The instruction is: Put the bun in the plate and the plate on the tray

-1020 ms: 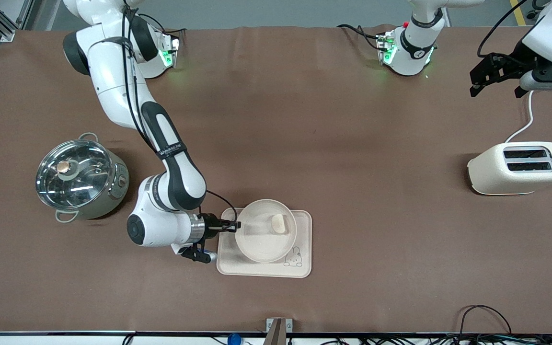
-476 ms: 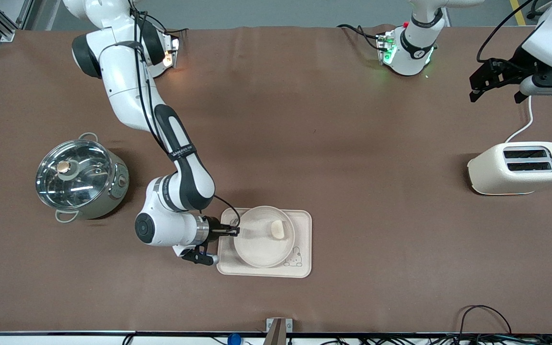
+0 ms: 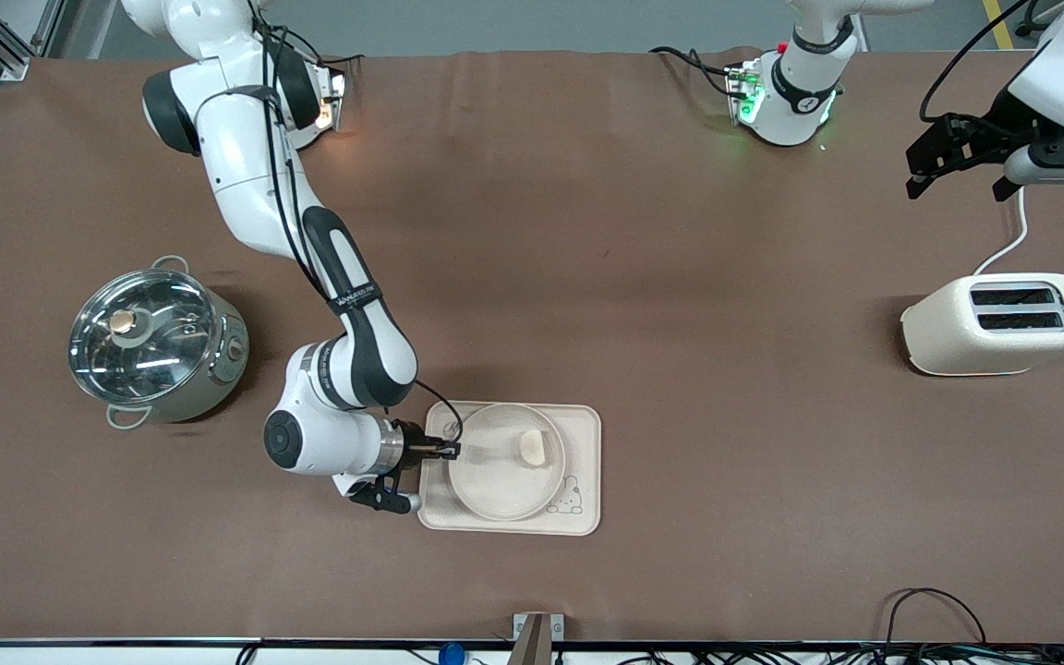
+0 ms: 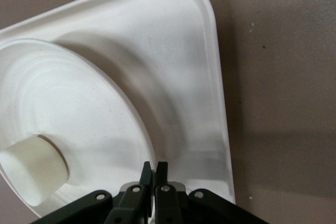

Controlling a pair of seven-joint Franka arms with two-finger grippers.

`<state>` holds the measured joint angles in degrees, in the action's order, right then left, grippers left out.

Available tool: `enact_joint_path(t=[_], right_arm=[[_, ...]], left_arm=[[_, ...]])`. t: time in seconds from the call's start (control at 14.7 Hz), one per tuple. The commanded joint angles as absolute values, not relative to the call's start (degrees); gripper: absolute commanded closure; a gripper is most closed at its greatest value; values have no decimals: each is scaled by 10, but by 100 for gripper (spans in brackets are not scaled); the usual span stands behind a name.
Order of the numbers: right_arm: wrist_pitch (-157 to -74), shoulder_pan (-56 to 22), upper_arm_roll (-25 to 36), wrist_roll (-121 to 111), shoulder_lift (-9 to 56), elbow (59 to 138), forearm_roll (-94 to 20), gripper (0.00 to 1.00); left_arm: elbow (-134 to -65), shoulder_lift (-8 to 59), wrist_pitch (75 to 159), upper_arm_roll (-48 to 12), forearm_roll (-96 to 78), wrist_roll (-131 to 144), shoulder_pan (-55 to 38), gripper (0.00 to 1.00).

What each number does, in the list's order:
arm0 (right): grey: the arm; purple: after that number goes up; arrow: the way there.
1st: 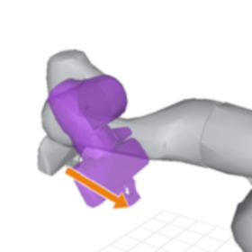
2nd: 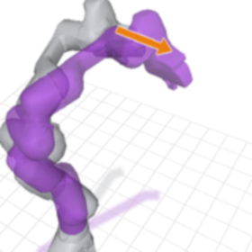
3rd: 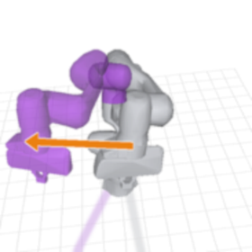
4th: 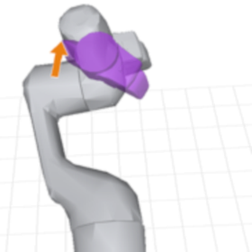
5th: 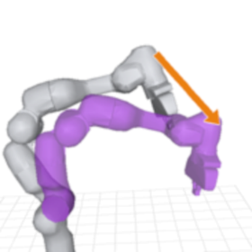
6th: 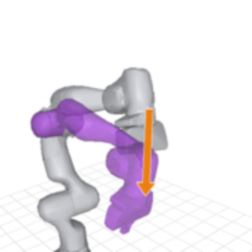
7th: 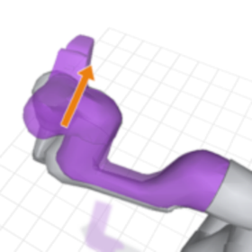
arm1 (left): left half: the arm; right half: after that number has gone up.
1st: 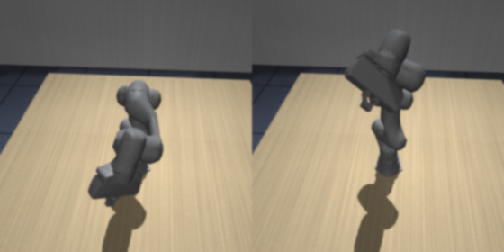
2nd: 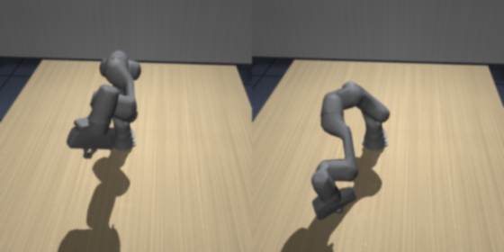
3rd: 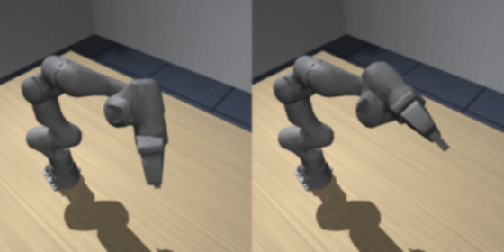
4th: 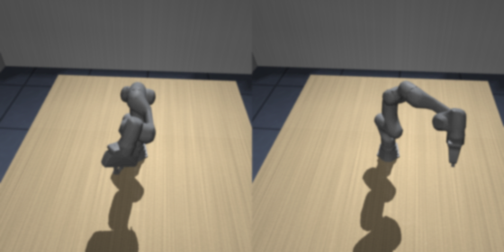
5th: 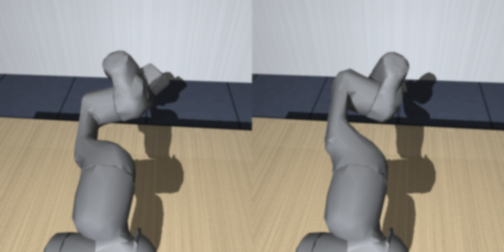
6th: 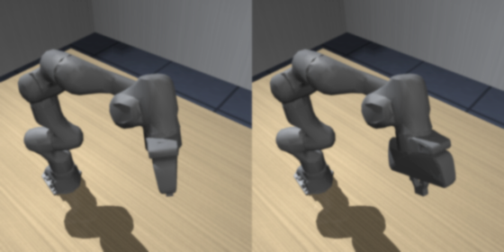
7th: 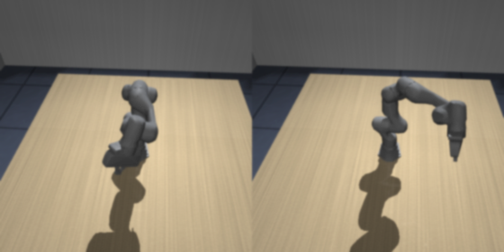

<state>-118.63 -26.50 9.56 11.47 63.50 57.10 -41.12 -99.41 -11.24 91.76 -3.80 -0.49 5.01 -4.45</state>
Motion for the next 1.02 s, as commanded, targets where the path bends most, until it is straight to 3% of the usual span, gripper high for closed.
enact_joint_path(t=[0.0, 0.07, 0.14, 0.27, 0.61, 0.95], right_arm=[[-1181, -266, 93, 129, 639, 561, -390, 77], [-1180, -265, 92, 129, 635, 561, -390, 47], [-1178, -265, 92, 129, 630, 561, -393, 34], [-1171, -267, 91, 130, 608, 562, -395, 20], [-1042, -244, 96, 131, 548, 577, -388, 0], [-946, -239, 141, 127, 402, 647, -289, 0]], left_arm=[[-986, -110, 918, -40, -10, 37, -40, 0], [-986, -110, 918, -40, -11, 37, -40, 0], [-986, -110, 918, -40, -11, 37, -40, 0], [-985, -110, 918, -40, -12, 38, -41, 0], [-980, -110, 918, -42, -12, 47, -48, 0], [-977, -112, 905, -49, -8, 48, -47, 0]])
